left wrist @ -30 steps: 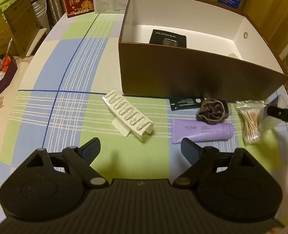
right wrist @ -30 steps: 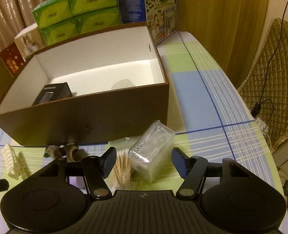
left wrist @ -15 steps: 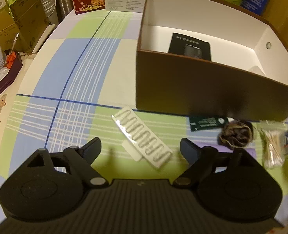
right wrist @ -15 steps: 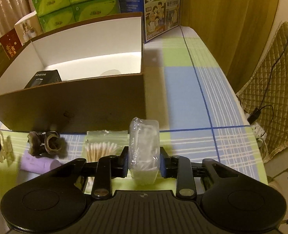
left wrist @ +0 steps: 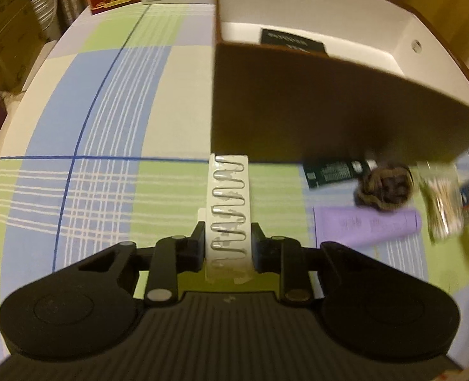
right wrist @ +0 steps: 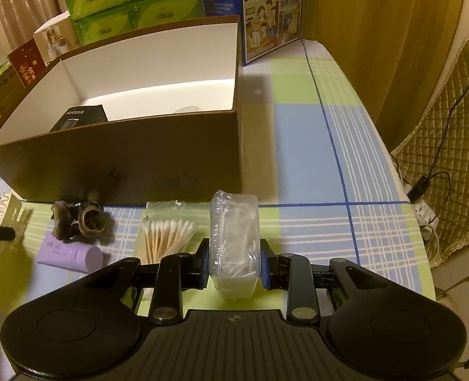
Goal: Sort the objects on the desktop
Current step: 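Grasp the clear plastic box with the right tool while the left tool grasps the white plastic rack, then carry the clear plastic box and white rack over the open box with both tools, then lower the white rack and clear plastic box into the box and open both tools, then withdraw both tools from the box back over the table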
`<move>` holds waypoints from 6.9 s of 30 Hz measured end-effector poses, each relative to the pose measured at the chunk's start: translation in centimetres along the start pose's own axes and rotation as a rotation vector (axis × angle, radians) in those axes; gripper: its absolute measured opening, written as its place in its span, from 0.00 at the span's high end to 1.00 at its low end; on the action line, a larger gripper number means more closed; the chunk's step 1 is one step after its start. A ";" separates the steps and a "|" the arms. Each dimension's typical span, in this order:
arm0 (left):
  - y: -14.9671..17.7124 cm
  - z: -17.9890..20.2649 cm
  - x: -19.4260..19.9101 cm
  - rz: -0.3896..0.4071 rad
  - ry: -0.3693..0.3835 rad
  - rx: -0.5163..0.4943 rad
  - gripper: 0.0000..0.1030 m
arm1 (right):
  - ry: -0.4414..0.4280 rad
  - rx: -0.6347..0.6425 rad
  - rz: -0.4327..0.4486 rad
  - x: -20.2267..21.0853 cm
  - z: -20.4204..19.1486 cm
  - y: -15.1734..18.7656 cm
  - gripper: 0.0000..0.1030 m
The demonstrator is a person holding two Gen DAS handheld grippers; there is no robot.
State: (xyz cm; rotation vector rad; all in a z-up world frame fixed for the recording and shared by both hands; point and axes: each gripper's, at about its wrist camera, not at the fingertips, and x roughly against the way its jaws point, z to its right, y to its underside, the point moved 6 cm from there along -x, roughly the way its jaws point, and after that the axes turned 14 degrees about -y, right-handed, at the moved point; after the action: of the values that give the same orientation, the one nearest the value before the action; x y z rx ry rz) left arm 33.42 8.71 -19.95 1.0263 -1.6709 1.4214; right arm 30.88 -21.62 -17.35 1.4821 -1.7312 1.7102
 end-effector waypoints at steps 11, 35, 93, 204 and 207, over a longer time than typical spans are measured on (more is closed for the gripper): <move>0.4 0.3 -0.7 -0.026 -0.048 -0.008 0.73 | 0.007 0.010 -0.040 -0.7 -0.2 -0.1 0.73; 1.2 0.5 3.4 0.032 -0.017 -0.018 0.78 | 0.001 0.053 -0.061 0.5 -1.9 0.6 0.74; -25.0 8.2 -3.5 0.173 -0.064 -0.095 0.77 | -0.075 0.187 0.046 -8.5 -3.9 -21.3 0.74; -2.5 6.3 17.7 0.262 -0.026 -0.022 0.01 | -0.159 0.100 0.164 9.6 -9.5 -3.5 0.02; -1.4 6.3 17.4 0.251 -0.027 -0.026 0.01 | -0.180 0.088 0.147 9.7 -9.3 -2.4 0.02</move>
State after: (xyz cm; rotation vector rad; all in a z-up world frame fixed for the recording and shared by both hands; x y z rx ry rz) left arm 26.96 0.19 -4.79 0.8469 -1.8851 1.5451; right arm 24.60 -17.31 -6.04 1.6282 -1.9215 1.7953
